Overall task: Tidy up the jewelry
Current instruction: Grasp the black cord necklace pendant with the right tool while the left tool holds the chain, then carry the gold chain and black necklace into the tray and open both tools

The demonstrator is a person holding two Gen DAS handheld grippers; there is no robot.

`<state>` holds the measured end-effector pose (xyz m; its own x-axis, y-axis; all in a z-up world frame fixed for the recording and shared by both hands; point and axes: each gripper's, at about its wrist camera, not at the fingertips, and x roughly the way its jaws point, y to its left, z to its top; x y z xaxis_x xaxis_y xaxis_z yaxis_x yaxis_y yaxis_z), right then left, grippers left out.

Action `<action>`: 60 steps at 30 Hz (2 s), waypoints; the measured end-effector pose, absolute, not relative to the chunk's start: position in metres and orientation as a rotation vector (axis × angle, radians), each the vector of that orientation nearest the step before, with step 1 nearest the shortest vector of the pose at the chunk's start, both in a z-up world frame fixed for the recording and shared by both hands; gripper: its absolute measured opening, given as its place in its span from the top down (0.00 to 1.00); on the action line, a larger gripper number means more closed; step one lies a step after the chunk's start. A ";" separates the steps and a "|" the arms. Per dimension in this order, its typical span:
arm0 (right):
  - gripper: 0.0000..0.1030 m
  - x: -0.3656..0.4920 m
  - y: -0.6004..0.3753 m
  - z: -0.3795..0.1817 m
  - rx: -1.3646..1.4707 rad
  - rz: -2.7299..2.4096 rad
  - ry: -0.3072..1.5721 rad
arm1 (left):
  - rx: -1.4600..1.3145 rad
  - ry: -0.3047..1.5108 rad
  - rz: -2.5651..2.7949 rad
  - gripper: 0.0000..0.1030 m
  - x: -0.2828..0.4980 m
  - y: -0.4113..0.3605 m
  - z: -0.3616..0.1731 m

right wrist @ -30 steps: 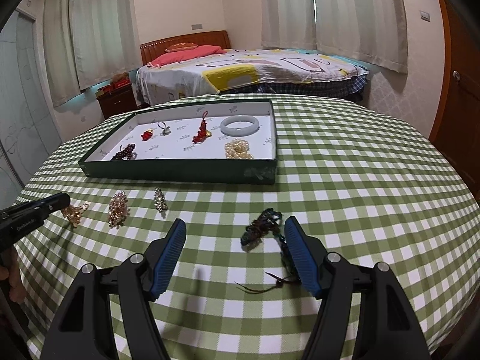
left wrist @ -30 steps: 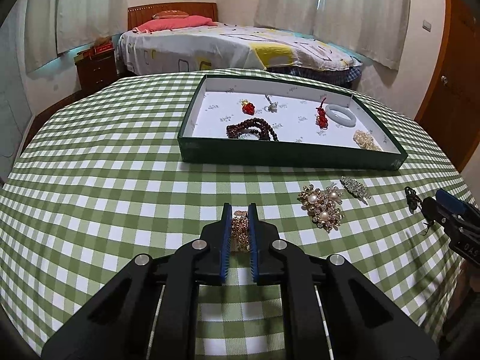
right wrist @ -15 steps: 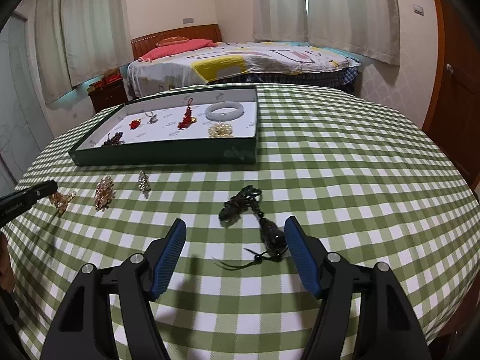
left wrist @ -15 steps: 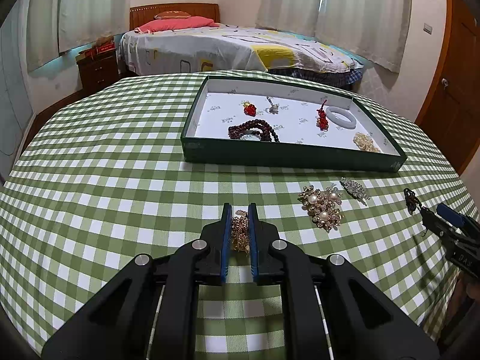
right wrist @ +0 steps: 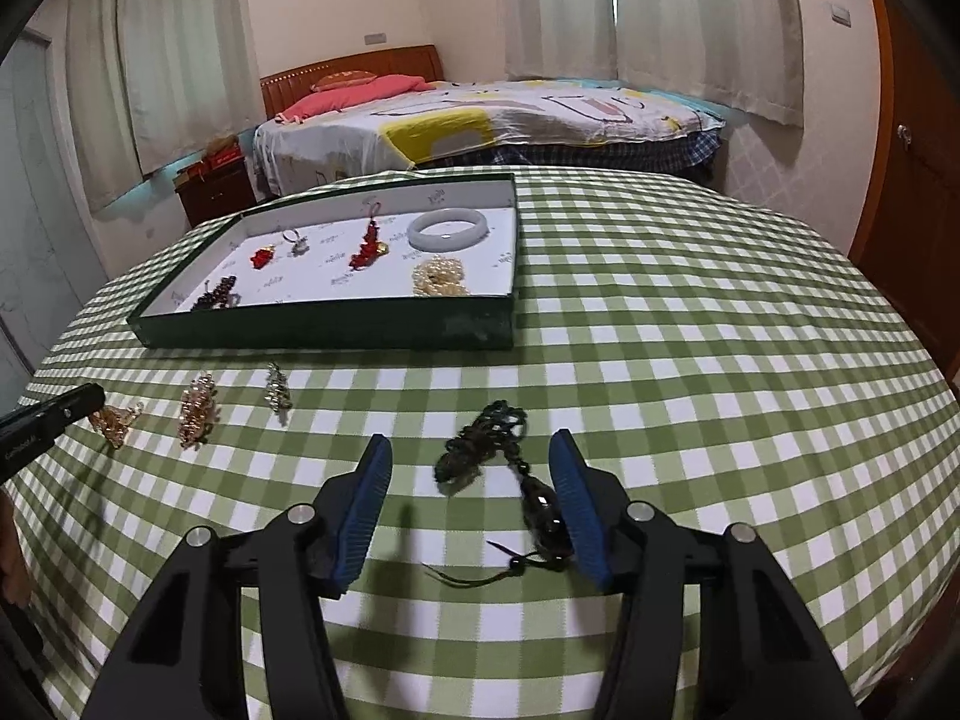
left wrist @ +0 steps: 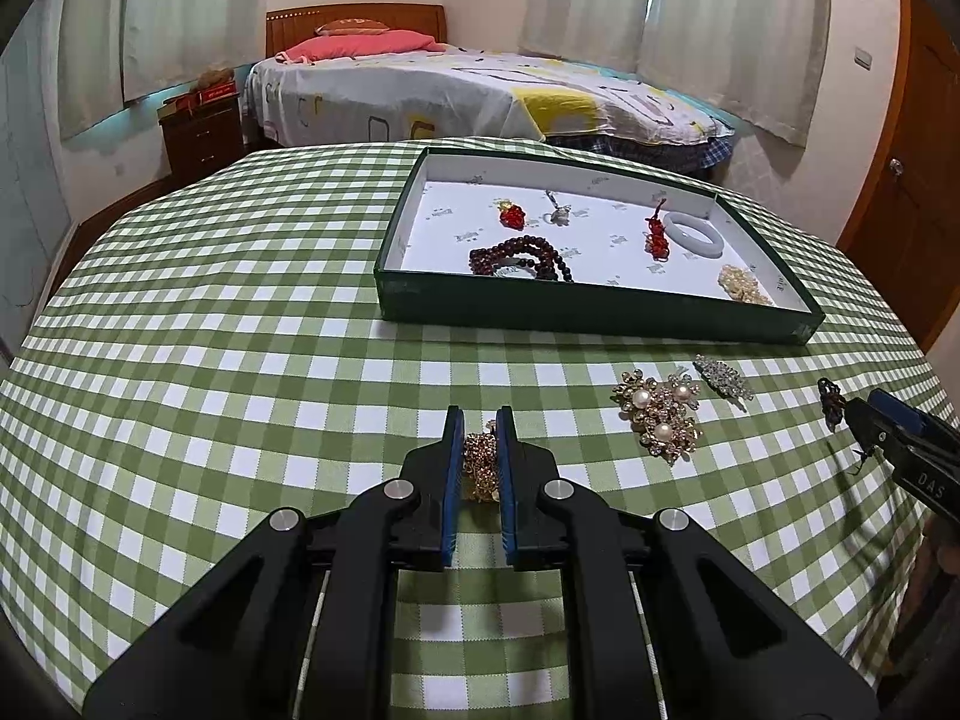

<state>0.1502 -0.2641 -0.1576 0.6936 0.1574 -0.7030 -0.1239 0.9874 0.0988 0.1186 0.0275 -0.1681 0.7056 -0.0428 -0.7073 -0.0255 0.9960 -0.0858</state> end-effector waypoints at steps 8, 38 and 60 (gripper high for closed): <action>0.57 0.150 -0.274 -0.172 0.046 0.120 0.843 | -0.100 0.791 -0.003 0.89 0.119 0.030 -0.169; 0.83 0.144 -0.249 -0.156 0.053 0.237 0.804 | -0.101 0.754 -0.011 0.89 0.115 0.028 -0.155; 0.83 0.146 -0.239 -0.108 0.076 0.289 0.690 | -0.117 0.666 -0.059 0.89 0.113 0.020 -0.109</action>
